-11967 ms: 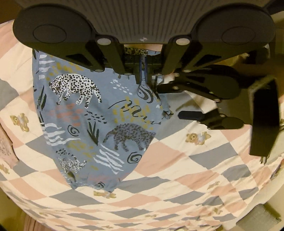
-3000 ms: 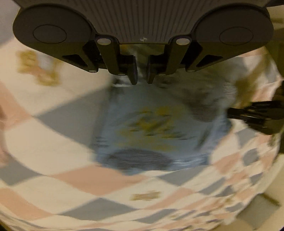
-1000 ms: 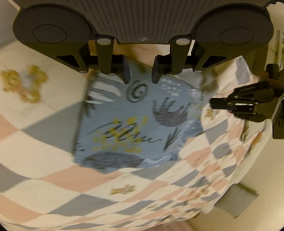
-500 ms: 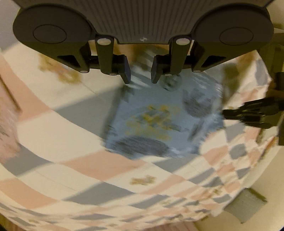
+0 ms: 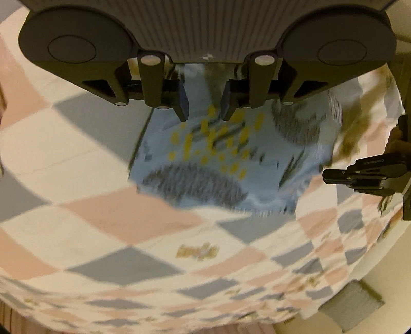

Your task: Fold clothes

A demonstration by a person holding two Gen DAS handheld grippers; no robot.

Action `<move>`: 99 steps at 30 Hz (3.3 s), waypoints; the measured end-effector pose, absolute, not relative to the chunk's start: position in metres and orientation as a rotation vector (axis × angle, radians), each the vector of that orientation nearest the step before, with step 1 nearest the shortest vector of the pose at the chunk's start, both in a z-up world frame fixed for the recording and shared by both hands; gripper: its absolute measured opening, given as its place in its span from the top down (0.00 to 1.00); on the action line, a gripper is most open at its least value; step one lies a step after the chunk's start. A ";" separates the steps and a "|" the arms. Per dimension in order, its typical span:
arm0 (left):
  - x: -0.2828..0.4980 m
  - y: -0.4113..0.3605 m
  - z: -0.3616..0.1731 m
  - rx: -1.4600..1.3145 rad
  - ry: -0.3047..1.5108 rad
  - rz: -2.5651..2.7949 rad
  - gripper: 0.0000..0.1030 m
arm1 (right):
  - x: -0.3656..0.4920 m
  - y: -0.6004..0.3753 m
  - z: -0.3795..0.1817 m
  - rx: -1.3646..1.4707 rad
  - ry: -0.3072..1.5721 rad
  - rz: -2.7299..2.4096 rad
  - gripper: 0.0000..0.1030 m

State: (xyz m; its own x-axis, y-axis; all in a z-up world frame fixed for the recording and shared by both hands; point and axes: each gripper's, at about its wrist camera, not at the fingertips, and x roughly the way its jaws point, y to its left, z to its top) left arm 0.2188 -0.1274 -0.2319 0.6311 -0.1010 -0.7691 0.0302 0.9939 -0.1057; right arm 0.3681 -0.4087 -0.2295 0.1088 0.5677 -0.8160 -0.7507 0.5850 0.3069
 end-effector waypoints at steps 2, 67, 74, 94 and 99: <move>0.235 -0.138 -0.236 -0.065 0.874 -0.134 0.97 | 0.375 -0.394 -0.234 -0.207 1.066 1.016 0.66; 0.175 -0.182 -0.252 0.108 1.019 -0.320 0.70 | 0.273 -0.402 -0.244 -0.551 1.068 1.013 0.59; 0.161 -0.168 -0.230 0.271 0.971 -0.290 0.73 | 0.270 -0.431 -0.223 -0.619 1.030 0.859 0.53; 0.150 -0.285 -0.288 0.939 0.775 -0.301 0.47 | 0.170 -0.352 -0.297 -1.309 0.470 1.022 0.57; 0.151 -0.269 -0.283 0.955 0.792 -0.245 0.47 | 0.197 -0.377 -0.301 -1.339 0.457 0.938 0.59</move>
State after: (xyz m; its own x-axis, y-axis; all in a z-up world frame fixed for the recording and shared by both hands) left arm 0.1509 -0.2685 -0.2833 0.6996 0.1461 -0.6994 0.5152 0.5751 0.6355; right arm 0.1967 -0.3766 -0.3007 0.5746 0.3088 -0.7579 -0.7872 -0.0450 -0.6151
